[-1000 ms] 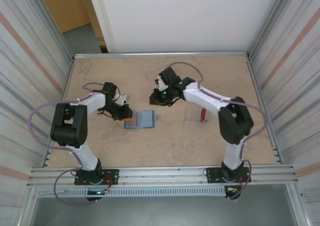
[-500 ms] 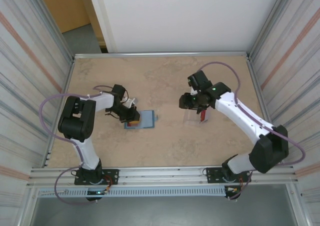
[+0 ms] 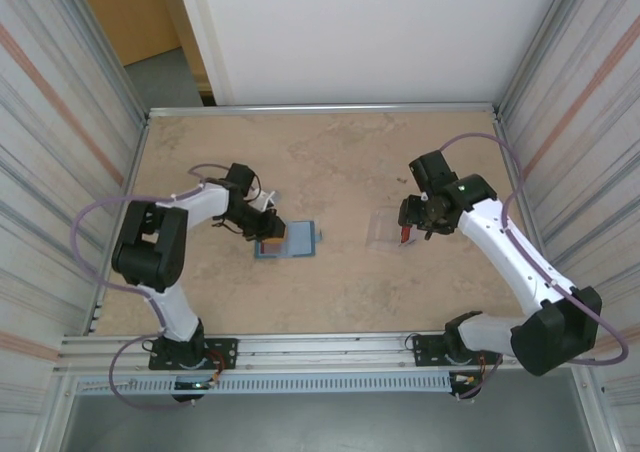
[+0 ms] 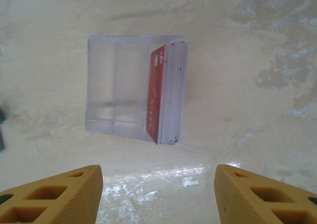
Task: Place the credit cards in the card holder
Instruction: Move the card holder to the center of the table, then pick up the credit card from the storage box.
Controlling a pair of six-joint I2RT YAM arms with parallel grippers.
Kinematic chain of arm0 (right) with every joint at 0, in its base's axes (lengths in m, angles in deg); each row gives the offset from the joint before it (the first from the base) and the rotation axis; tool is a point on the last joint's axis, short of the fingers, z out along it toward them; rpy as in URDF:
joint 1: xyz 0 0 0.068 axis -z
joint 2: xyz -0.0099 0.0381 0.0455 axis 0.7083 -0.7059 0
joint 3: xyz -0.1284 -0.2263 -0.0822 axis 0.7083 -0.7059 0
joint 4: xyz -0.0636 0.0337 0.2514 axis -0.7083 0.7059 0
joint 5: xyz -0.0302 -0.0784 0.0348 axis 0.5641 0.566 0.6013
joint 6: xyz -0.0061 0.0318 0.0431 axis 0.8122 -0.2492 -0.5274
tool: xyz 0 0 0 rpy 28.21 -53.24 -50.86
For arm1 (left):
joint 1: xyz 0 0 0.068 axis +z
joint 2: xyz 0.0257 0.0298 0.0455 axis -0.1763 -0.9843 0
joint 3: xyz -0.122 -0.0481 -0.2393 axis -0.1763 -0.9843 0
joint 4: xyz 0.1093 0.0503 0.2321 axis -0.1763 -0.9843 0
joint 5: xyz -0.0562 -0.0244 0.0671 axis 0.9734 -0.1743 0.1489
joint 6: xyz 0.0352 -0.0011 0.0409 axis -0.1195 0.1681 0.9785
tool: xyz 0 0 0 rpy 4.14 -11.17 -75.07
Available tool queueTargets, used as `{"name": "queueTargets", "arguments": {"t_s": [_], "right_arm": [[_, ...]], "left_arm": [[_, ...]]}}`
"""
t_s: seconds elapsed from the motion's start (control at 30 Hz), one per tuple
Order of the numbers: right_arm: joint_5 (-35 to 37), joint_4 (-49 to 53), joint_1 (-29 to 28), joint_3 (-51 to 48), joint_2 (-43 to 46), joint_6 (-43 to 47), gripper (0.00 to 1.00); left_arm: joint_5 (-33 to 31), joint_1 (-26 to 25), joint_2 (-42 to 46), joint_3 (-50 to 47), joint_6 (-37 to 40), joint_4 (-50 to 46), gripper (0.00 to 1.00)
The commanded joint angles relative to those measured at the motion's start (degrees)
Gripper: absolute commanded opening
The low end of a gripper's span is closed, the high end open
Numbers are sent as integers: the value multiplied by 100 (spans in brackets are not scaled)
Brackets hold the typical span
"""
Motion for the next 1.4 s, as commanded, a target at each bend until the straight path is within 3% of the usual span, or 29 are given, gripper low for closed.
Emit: {"name": "queueTargets", "arguments": {"t_s": [0.0, 0.27, 0.4, 0.57, 0.67, 0.7, 0.93, 1.07, 1.37], "right_arm": [[326, 124, 60, -43, -280, 60, 60], [491, 117, 49, 261, -1059, -127, 58], [482, 54, 19, 301, -1281, -140, 54], [349, -15, 80, 335, -1257, -56, 51], [186, -56, 140, 298, -1200, 29, 51], [164, -37, 170, 289, -1183, 50, 51], [-295, -193, 454, 112, -860, 110, 51], [-424, -221, 511, 86, -795, 92, 51], [-440, -149, 631, 52, -677, 243, 51]], "left_arm": [[-437, 45, 610, 101, 446, -157, 28], [-1600, 55, 1432, -344, 1702, 127, 72], [-1631, 48, 1438, -233, 1802, 79, 77], [-1296, -372, 887, 839, 1324, -501, 67], [-873, -837, 324, 1698, 1103, -778, 42], [-832, -985, 157, 1918, 1067, -800, 38], [-484, -2030, -823, 3141, 463, 416, 15], [-312, -2424, -1670, 4017, 1, 578, 1], [-99, -2814, -2730, 4866, -349, 637, 0]]}}
